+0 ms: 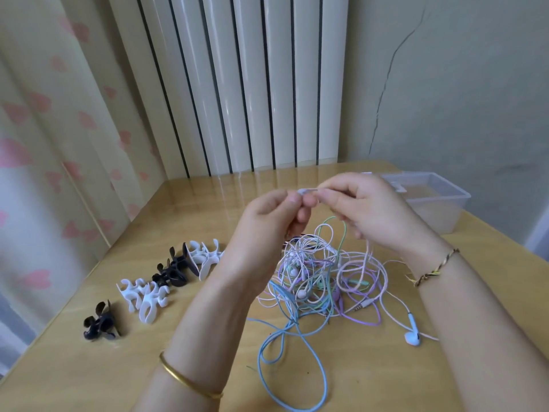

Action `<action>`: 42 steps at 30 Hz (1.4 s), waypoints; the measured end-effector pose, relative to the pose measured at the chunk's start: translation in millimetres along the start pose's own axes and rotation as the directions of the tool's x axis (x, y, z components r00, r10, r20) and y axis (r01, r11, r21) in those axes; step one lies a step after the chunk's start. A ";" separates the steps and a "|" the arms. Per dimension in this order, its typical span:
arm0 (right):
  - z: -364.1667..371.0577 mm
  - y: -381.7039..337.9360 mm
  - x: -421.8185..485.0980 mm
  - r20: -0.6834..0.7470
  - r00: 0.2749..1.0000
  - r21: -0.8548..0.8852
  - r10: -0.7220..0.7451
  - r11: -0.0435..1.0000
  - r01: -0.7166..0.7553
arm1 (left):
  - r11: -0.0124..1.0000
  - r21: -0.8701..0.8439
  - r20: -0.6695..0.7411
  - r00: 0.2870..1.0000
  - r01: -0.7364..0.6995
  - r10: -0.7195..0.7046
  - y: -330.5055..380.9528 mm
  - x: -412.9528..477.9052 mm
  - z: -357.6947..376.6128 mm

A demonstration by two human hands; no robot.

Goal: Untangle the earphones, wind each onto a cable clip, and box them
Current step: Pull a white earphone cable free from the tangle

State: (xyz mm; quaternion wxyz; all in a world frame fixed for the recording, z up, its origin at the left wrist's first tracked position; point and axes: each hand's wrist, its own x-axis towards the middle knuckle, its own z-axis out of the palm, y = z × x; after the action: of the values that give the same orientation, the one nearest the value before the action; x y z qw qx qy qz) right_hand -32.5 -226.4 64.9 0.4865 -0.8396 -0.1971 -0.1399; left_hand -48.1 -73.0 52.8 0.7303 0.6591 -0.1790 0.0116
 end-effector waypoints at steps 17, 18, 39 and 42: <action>8.5 -33.9 -9.2 0.082 0.996 -0.203 -0.035 0.978 0.052 | 0.967 0.178 -0.255 0.941 -0.181 0.223 -11.9 7.0 -16.7; 6.2 -30.9 -7.7 0.024 0.998 -0.212 -0.052 0.976 0.056 | 0.961 0.225 -0.185 0.961 -0.161 0.204 -12.4 5.8 -13.6; 15.4 -20.0 -14.1 0.500 0.849 -0.072 0.172 0.985 -0.157 | 0.921 -0.366 -0.411 0.911 -0.134 -0.030 -7.8 8.1 -9.4; 7.8 -33.5 -15.3 0.410 0.910 -0.100 0.066 0.995 -0.028 | 0.973 0.106 -0.376 0.897 -0.206 0.231 -19.2 6.3 -4.4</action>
State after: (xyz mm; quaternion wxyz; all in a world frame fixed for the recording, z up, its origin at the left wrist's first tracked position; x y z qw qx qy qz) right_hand -61.3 -207.5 80.2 0.3982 -0.8761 -0.2685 0.0434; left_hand -36.2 -72.7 35.8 0.7240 0.6424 -0.1039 0.2287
